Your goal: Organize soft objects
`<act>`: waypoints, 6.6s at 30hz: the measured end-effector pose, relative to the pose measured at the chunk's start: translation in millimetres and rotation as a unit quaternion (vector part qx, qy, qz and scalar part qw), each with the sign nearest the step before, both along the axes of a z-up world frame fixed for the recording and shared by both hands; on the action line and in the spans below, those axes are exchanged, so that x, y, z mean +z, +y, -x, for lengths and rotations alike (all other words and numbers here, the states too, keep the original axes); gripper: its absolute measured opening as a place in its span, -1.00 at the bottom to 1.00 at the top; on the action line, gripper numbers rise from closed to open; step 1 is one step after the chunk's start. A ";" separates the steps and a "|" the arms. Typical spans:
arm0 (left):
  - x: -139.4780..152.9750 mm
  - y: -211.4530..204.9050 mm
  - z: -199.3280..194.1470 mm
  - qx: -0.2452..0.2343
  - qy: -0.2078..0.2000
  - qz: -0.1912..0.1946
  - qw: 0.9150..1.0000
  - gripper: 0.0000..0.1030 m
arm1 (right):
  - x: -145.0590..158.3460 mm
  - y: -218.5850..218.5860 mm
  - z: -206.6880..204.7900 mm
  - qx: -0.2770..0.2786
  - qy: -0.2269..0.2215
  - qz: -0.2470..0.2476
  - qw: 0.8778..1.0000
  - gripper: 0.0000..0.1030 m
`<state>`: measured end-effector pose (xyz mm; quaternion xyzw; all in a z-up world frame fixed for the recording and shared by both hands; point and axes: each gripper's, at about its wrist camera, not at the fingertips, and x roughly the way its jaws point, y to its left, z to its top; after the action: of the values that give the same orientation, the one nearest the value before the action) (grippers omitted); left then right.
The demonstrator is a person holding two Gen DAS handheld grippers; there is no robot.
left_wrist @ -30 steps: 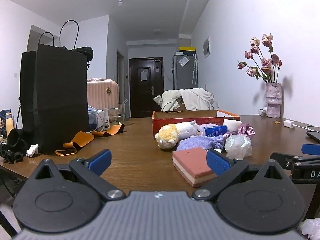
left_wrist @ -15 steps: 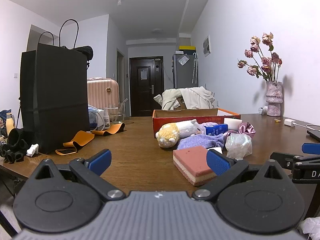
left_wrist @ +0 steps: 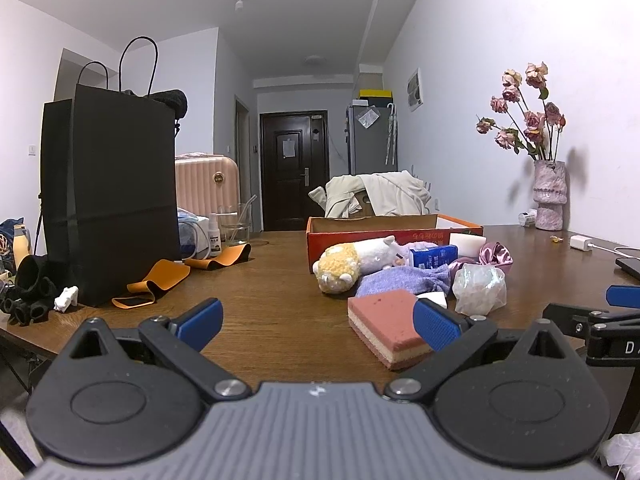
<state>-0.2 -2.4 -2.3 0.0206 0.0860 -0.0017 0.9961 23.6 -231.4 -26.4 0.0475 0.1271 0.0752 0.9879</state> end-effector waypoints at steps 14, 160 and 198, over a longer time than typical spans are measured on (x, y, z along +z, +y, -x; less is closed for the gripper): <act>-0.9 1.3 -0.8 0.001 0.002 -0.001 1.000 1.00 | -1.3 -0.6 0.7 -0.002 0.002 0.000 1.000 1.00; 178.4 35.8 -385.7 -0.087 0.158 0.046 0.983 0.65 | 184.4 5.4 -449.0 0.136 0.195 -0.075 0.969 0.63; 43.6 -9.9 -92.2 -0.084 0.056 0.006 0.995 1.00 | 35.1 -39.1 -85.6 0.063 0.062 -0.083 0.993 0.99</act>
<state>92.1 -12.3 41.3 0.0219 0.1396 -0.0867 0.9862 109.1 -270.5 8.8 0.1263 0.1841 0.1442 0.9640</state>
